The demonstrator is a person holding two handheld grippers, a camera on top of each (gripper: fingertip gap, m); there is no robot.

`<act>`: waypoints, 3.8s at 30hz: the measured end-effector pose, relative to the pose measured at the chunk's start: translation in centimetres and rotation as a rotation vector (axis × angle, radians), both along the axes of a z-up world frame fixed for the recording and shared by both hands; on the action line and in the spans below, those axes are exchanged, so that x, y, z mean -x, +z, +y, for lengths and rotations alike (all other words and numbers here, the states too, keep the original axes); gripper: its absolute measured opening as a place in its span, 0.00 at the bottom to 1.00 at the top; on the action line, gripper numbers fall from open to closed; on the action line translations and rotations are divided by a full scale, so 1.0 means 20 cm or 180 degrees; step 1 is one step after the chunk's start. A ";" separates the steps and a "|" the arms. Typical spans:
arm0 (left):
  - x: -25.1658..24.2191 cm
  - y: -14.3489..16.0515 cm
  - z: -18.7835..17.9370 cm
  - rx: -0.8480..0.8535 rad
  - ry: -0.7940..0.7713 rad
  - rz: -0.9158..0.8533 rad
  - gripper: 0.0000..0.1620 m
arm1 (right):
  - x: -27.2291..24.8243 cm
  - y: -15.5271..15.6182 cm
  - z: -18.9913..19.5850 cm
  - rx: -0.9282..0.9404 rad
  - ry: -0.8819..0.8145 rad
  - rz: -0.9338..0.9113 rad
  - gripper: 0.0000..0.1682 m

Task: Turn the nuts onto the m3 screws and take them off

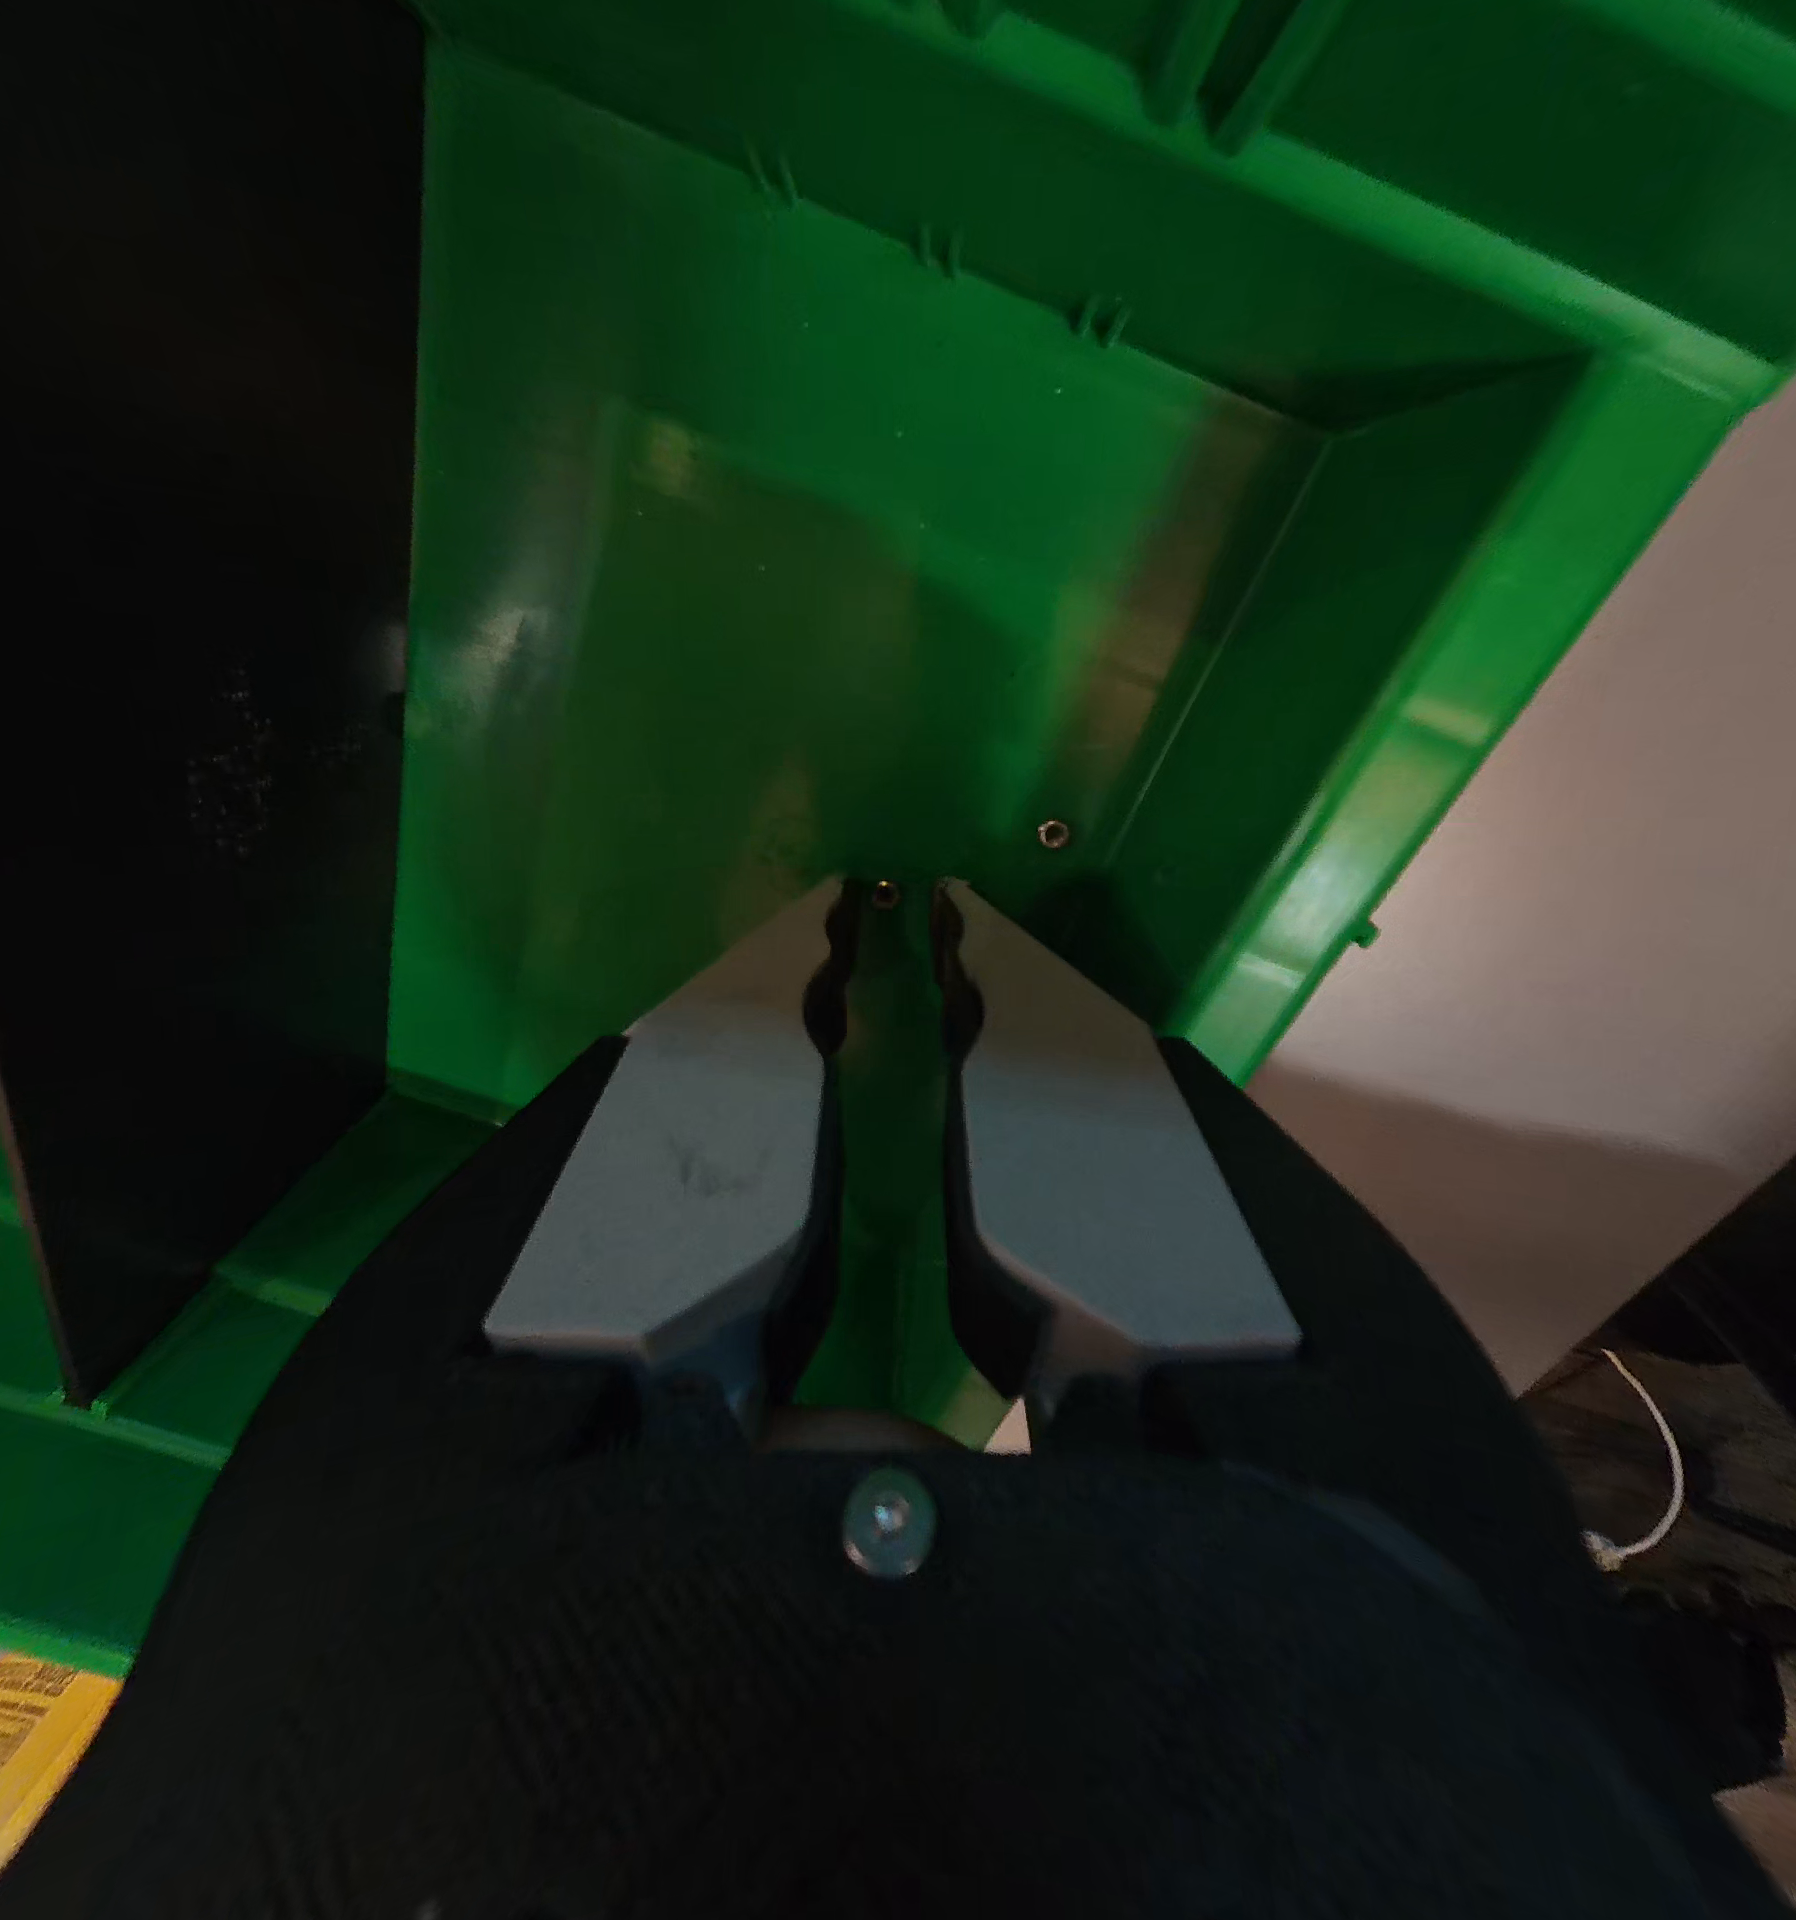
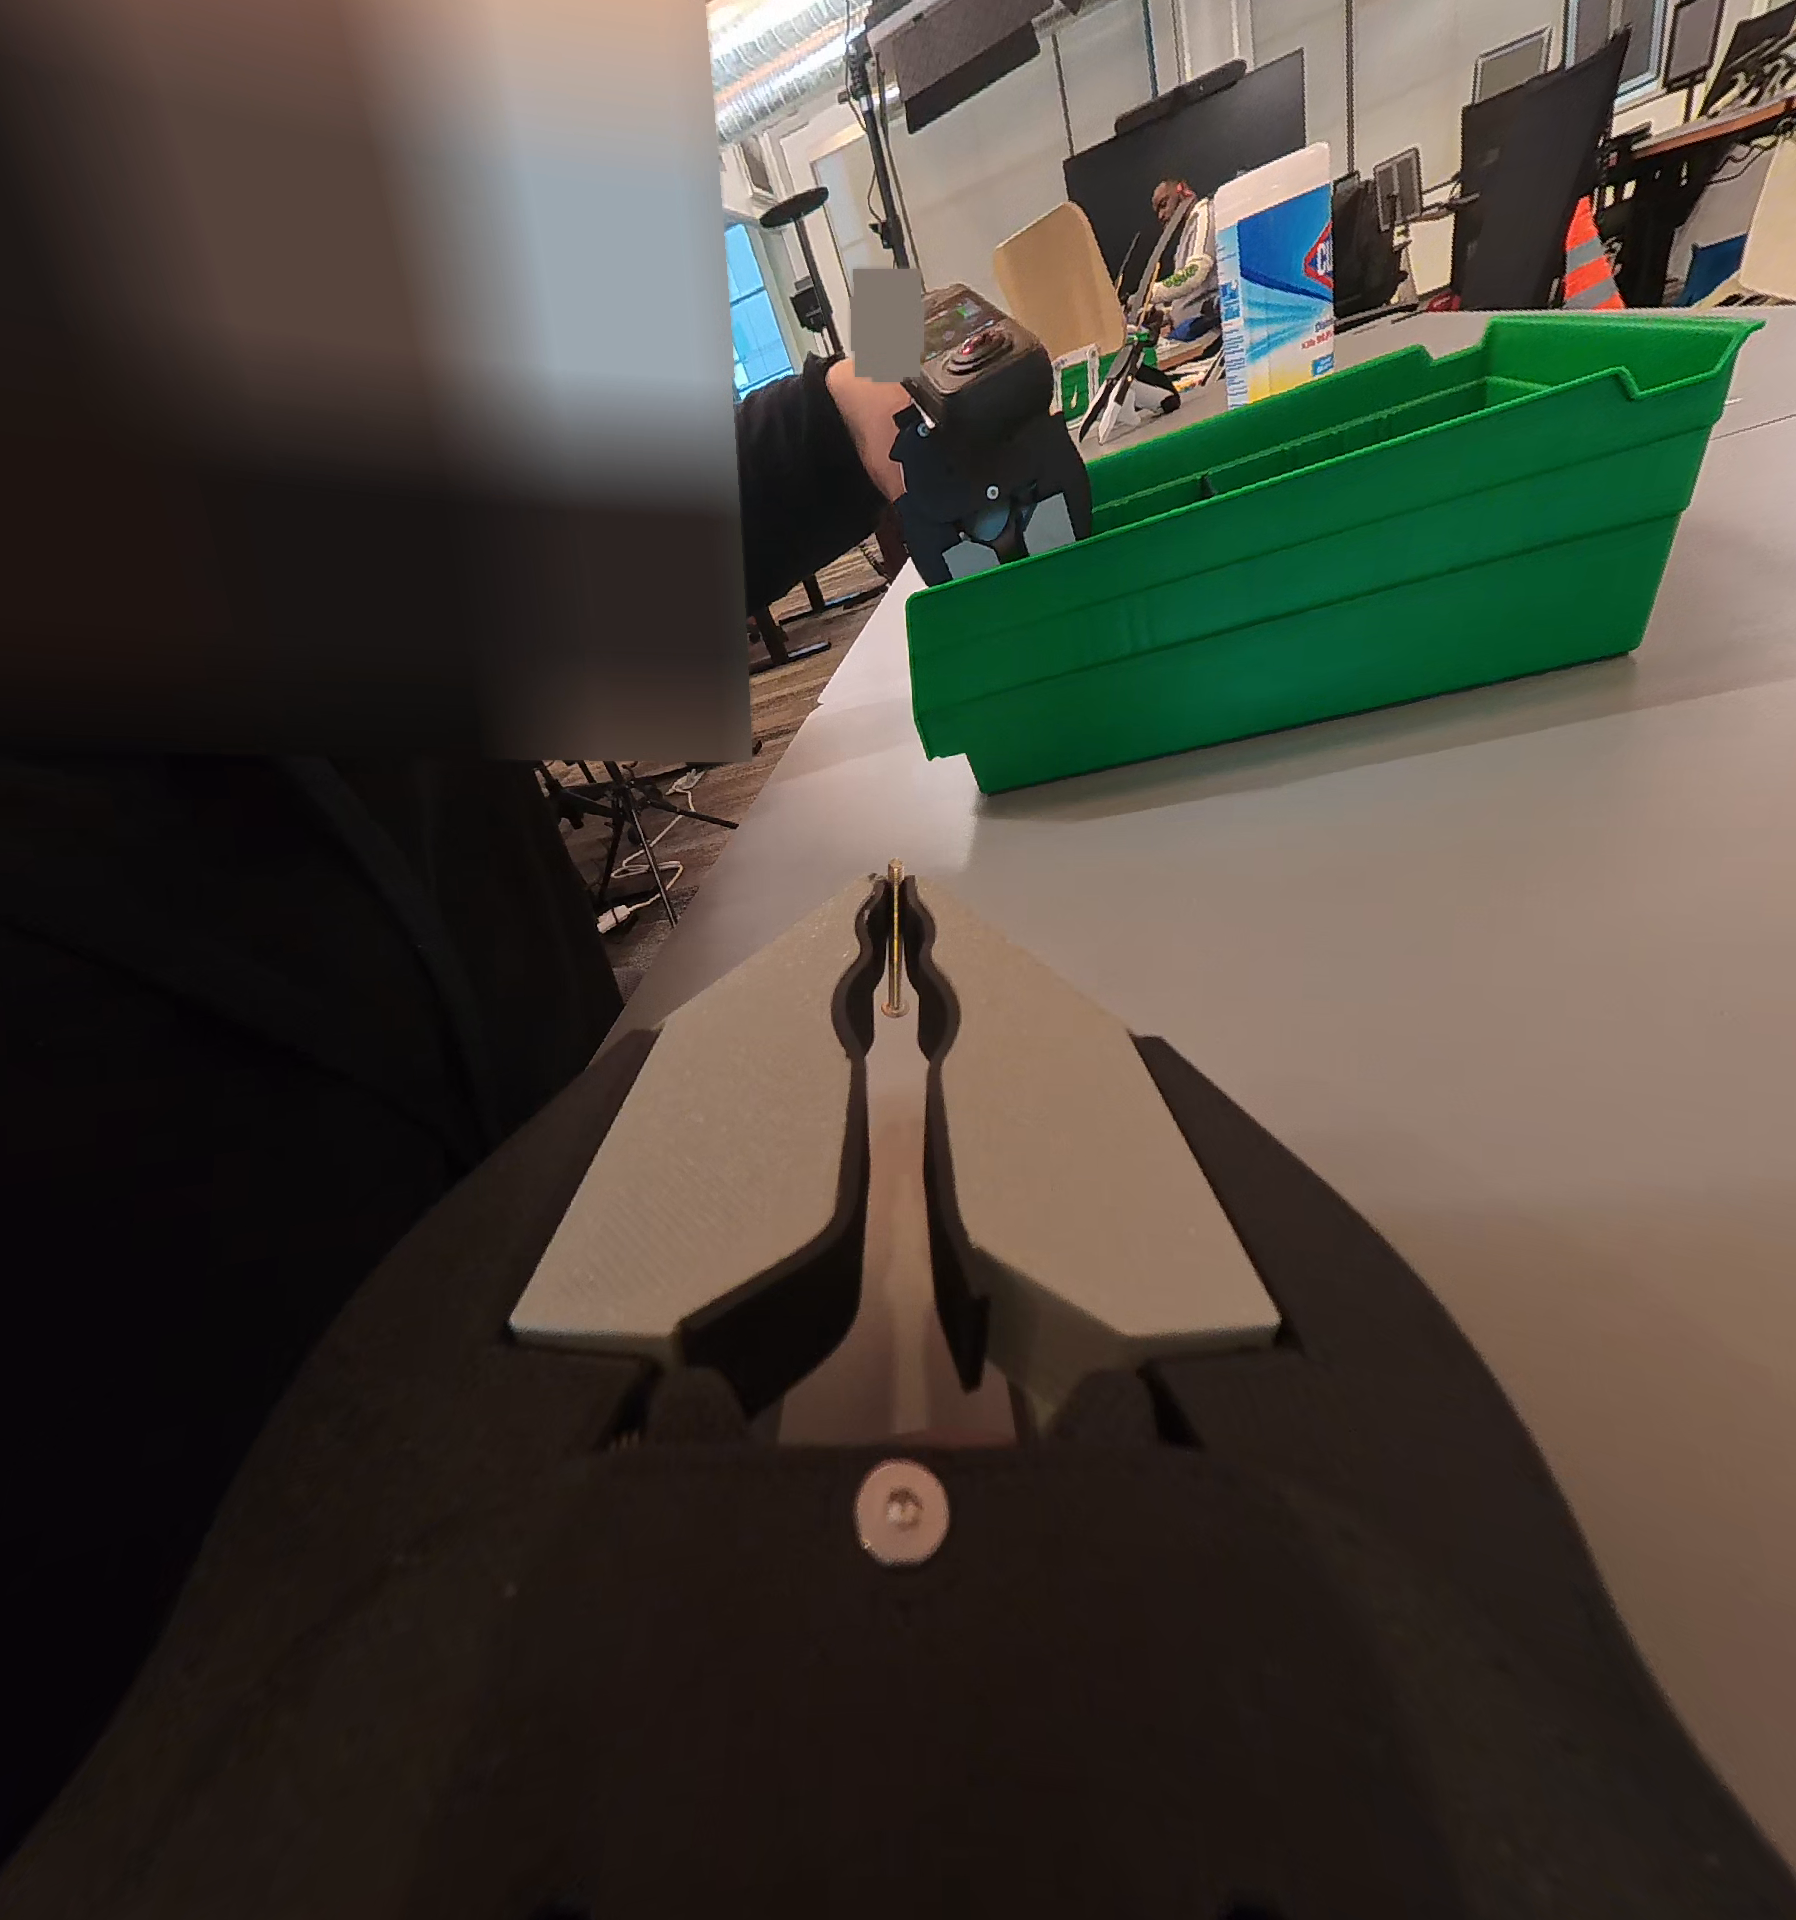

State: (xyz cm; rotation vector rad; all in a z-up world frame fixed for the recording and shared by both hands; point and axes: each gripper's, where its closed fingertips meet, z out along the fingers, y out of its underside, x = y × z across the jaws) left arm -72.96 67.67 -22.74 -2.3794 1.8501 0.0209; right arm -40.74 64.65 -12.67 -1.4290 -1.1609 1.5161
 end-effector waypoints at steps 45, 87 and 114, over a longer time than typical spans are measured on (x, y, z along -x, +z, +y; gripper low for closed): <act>-0.03 0.17 0.00 -0.0218 -0.0043 -0.0143 0.00 | -0.01 0.01 0.00 -0.0079 -0.0043 -0.0004 0.00; 0.00 0.00 0.01 0.0065 0.0256 -0.0108 0.03 | -0.01 0.03 -0.07 -0.0162 0.0048 -0.0017 0.00; 0.00 0.00 0.01 -0.0093 0.0119 -0.0107 0.02 | 0.00 0.04 -0.09 -0.0176 0.0100 -0.0006 0.00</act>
